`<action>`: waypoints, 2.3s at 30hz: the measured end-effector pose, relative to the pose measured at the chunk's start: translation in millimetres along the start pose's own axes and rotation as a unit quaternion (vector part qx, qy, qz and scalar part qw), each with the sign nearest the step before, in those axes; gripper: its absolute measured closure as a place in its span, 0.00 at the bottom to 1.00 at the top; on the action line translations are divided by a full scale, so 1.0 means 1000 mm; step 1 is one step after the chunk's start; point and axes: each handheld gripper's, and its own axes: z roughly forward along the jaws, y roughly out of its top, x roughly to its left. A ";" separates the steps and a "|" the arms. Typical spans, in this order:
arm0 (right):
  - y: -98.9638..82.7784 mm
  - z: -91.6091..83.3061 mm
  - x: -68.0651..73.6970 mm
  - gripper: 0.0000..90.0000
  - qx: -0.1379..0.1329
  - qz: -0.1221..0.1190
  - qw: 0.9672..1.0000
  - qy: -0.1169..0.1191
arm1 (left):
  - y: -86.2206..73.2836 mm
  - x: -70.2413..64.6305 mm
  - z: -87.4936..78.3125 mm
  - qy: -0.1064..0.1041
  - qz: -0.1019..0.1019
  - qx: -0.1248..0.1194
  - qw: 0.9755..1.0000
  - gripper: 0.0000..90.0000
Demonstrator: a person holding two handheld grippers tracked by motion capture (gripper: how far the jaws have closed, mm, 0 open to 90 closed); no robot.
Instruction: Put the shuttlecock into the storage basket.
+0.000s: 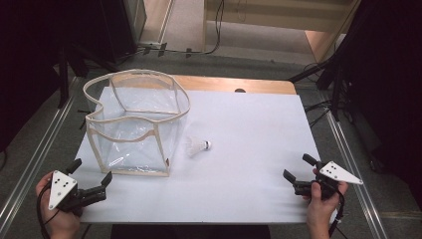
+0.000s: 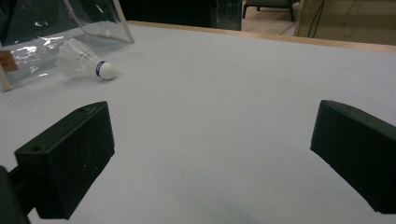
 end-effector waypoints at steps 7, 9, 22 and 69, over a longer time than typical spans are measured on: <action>0.012 0.001 0.004 0.00 0.022 -0.016 0.999 0.030 | 0.000 -0.001 0.000 0.003 0.002 -0.001 1.000 0.00; 0.016 0.003 0.008 0.00 0.032 -0.024 0.998 0.039 | 0.000 -0.001 -0.001 0.004 0.002 -0.002 1.000 0.00; 0.047 0.023 0.024 0.00 0.058 -0.058 0.992 0.096 | 0.000 -0.001 -0.001 0.003 0.001 -0.004 1.000 0.00; 0.133 0.138 0.070 0.00 0.171 -0.184 0.945 0.211 | -0.001 -0.001 -0.002 -0.004 0.012 -0.010 1.000 0.00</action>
